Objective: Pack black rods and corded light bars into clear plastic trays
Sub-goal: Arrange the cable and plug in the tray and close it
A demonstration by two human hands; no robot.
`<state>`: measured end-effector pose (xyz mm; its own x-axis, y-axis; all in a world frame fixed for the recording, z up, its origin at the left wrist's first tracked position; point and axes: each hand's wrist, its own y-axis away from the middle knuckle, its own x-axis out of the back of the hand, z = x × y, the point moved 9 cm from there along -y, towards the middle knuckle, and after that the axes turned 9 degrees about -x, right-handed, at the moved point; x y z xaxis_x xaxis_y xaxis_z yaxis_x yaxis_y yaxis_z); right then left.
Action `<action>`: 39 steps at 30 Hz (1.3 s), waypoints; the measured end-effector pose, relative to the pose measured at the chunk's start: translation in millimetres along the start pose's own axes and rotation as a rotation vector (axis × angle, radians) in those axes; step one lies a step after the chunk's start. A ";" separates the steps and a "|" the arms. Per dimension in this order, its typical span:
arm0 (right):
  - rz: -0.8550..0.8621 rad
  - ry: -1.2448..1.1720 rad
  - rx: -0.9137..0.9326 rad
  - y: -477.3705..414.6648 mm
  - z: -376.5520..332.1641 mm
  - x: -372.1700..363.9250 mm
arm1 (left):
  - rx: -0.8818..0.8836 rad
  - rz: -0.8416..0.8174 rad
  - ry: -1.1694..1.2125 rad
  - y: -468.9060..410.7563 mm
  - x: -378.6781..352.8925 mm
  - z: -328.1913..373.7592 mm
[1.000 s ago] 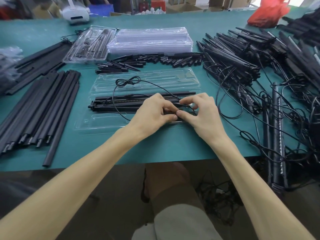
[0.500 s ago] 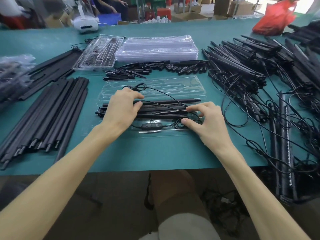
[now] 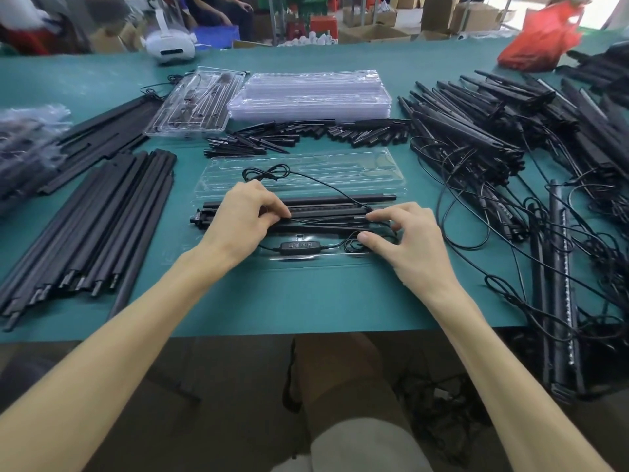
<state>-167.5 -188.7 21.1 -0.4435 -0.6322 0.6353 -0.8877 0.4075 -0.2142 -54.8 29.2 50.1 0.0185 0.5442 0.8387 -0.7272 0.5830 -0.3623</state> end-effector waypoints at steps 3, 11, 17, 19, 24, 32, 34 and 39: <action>-0.004 0.000 -0.006 -0.1 0.1 -0.3 | -0.027 -0.027 -0.010 0.1 -4.0 3.1; -0.014 -0.010 -0.023 0.9 -0.3 -0.8 | -0.028 0.008 -0.052 3.8 -1.0 3.4; -0.014 -0.023 -0.020 2.5 -1.4 0.4 | -0.092 -0.021 -0.125 -5.4 -1.4 12.2; -0.021 -0.017 -0.019 2.4 -1.5 -0.7 | -0.150 -0.012 -0.169 -15.4 -3.8 25.8; -0.039 0.010 -0.015 0.6 -2.3 -2.4 | -0.306 -0.042 -0.126 -48.0 -25.2 71.1; -0.027 -0.002 -0.018 0.4 -0.9 -2.6 | -0.379 -0.227 -0.203 -75.1 -71.5 100.4; -0.027 -0.004 -0.020 0.8 -0.5 -2.8 | -0.377 -0.171 -0.214 -76.1 -70.3 100.8; -0.021 -0.016 -0.021 2.5 -0.7 -1.0 | -0.346 -0.011 -0.199 -75.4 -43.9 94.4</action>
<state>-169.1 -186.6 20.5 -0.4265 -0.6511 0.6278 -0.8942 0.4077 -0.1847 -65.5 -95.5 79.0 -0.1332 0.4292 0.8933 -0.4525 0.7756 -0.4401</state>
